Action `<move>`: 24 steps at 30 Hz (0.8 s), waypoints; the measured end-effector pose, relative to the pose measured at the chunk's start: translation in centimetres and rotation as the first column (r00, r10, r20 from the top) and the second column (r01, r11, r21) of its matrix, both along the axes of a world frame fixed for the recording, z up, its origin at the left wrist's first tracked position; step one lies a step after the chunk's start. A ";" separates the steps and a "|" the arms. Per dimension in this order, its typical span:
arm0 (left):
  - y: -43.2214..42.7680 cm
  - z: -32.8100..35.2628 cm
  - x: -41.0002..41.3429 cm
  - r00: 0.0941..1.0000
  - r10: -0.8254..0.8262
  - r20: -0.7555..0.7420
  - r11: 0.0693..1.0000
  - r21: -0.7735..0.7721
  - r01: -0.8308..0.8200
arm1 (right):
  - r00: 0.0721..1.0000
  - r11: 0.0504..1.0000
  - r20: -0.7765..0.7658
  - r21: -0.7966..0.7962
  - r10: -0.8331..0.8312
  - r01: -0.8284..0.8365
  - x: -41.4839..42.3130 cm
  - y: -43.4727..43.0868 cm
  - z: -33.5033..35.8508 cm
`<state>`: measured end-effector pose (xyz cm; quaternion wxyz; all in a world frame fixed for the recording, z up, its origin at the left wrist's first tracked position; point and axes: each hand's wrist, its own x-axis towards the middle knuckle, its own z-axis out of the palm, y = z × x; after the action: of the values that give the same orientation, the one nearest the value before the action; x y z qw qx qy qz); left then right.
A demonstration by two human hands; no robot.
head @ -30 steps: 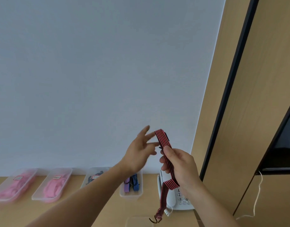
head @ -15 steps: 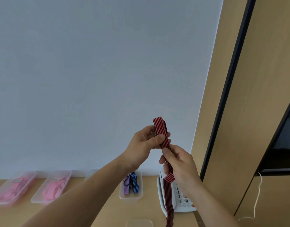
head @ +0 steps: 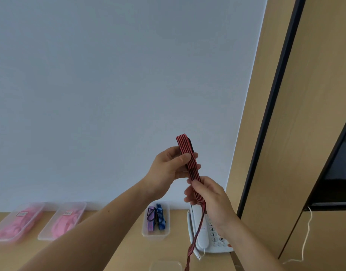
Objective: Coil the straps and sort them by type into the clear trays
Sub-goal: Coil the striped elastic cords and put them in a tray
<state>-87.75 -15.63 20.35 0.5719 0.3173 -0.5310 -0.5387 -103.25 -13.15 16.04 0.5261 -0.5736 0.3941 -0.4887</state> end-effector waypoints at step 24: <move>0.2 -2.9 1.7 0.376 0.793 0.479 0.503 -0.863 0.039 | 0.992 0.982 0.107 0.182 -0.072 0.052 0.9 0.0 1.1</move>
<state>-86.10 -15.46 17.41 0.4232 0.3899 -0.8045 0.1473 -102.39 -13.18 17.16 0.5814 -0.4830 0.4236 -0.4992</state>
